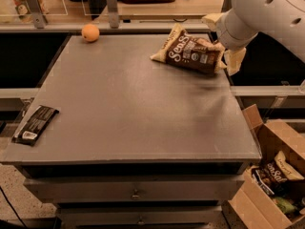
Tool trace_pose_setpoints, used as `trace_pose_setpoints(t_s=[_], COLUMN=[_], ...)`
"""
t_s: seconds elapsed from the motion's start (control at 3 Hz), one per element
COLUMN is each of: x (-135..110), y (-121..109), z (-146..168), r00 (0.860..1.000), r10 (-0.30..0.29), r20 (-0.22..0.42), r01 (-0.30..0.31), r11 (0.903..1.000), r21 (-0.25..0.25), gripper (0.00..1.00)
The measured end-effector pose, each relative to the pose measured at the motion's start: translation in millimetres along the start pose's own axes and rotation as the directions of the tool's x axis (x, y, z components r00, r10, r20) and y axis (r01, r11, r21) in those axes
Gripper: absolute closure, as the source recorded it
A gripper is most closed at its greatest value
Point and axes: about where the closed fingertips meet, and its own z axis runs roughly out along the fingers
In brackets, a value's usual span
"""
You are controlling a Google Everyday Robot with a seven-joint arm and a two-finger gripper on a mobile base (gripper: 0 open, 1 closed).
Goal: Move brown chip bag near rxbar chocolate
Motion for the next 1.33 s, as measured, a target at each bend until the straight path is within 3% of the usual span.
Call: trace_pose_setpoints(t_s=[0.33, 0.67, 1.33], x=[7, 10, 11], y=[-6, -10, -9], z=[17, 30, 45], r00=[1.0, 1.0, 1.0], r10=[0.0, -0.006, -0.011], r20=[-0.016, -0.023, -0.026], r01=[0.0, 0.006, 0.011], r11=[1.0, 1.0, 0.9997], r21=[0.007, 0.003, -0.02], gripper=[0.0, 0.16, 0.62])
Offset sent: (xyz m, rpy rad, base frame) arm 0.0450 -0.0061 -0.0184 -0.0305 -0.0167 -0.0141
